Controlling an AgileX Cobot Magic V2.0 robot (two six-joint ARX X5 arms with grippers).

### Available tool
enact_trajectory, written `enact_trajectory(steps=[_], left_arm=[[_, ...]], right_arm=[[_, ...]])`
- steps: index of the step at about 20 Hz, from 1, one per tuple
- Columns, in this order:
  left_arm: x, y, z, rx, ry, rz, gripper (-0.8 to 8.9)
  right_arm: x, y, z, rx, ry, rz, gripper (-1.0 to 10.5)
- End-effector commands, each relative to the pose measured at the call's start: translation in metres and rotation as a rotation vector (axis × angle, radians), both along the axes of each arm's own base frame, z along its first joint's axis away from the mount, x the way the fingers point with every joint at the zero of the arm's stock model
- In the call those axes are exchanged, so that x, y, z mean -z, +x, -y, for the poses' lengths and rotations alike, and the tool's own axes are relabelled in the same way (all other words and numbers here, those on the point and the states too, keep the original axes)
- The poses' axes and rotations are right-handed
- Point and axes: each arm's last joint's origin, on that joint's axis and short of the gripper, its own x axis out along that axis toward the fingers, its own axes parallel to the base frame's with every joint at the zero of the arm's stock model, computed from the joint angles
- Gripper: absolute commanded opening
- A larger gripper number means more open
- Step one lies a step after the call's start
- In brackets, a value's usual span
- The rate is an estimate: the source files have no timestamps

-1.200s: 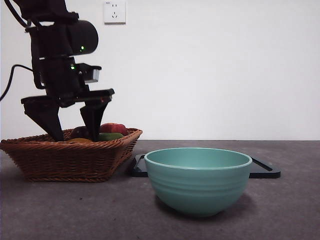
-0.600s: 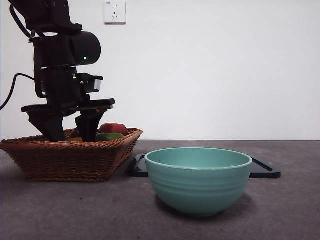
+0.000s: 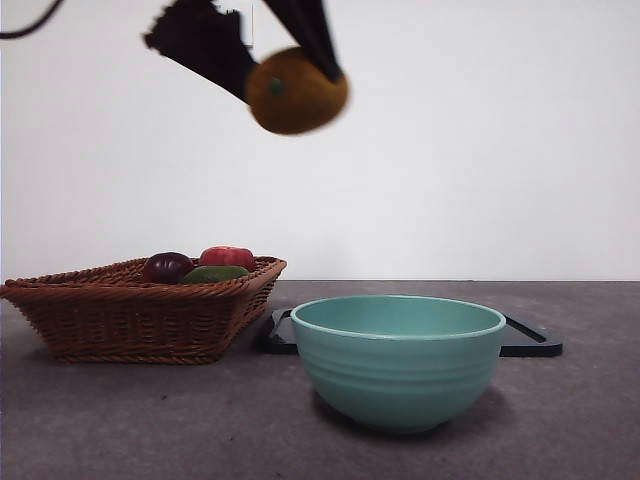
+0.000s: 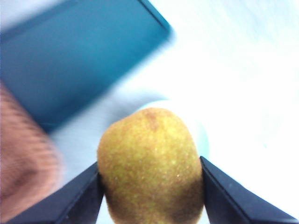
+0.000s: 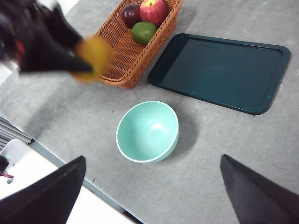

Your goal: Pick up the wifruite, put it on the bowl, pick up the plate, put it on desk

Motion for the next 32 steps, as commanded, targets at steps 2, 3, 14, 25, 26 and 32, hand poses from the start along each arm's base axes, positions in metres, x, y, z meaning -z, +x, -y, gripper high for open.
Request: enact_trajectory(steps=[2, 3, 14, 25, 26, 32], left_arm=[[0.027, -0.006, 0.038, 0.123, 0.071, -0.036, 2.35], [0.037, -0.005, 0.047, 0.138, 0.092, -0.054, 2.35], [0.131, 0.017, 0.091, 0.16, 0.283, -0.121, 2.36], [0.131, 0.016, 0.094, 0.171, 0.27, -0.105, 3.75], [0.129, 0.016, 0.093, 0.17, 0.268, -0.103, 3.74], [0.067, 0.013, 0.081, 0.15, 0.149, 0.001, 3.74]], right_arm=[[-0.005, 0.001, 0.0, -0.006, -0.001, 0.023, 4.6], [-0.005, 0.001, 0.0, -0.006, -0.001, 0.023, 4.6], [-0.004, 0.001, 0.0, -0.006, -0.001, 0.023, 4.6], [-0.004, 0.001, 0.0, -0.006, -0.001, 0.023, 4.6], [-0.004, 0.001, 0.0, -0.006, -0.001, 0.023, 4.6], [-0.004, 0.001, 0.0, -0.002, -0.004, 0.024, 4.6]])
